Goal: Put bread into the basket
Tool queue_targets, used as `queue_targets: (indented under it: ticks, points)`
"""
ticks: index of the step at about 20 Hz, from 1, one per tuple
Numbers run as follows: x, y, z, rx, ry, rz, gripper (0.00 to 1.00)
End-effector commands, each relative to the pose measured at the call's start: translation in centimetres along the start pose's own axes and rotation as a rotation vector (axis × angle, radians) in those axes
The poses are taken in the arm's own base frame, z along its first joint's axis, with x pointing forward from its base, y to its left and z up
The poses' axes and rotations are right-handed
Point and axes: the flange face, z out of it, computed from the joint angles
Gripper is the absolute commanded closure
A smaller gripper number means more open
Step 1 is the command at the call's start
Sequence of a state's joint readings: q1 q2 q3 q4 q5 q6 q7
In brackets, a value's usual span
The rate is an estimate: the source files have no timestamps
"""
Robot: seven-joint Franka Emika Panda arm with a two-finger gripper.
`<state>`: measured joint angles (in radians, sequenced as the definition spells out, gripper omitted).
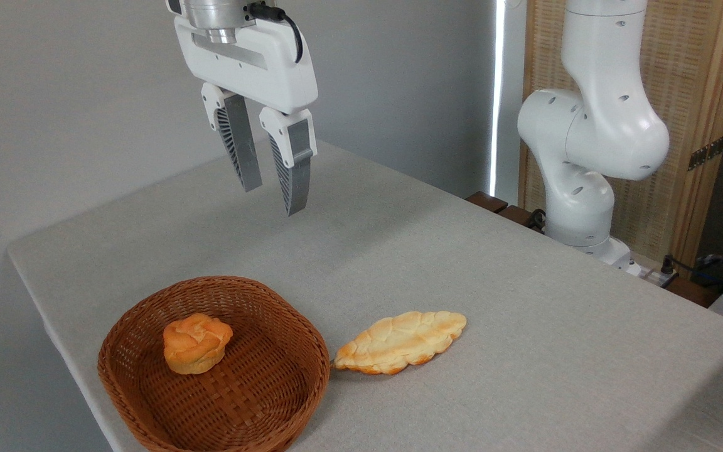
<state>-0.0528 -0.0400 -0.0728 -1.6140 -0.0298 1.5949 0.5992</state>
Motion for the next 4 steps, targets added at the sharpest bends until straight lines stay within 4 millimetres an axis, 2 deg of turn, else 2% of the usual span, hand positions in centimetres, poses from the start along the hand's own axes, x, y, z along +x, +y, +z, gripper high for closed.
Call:
queue_targets:
  ticks: [1,4]
  points:
    - [-0.29,-0.43,-0.47,0.014,-0.027,-0.026,0.0]
    - [-0.28,-0.42,-0.39,0.012,-0.027,-0.026,0.0]
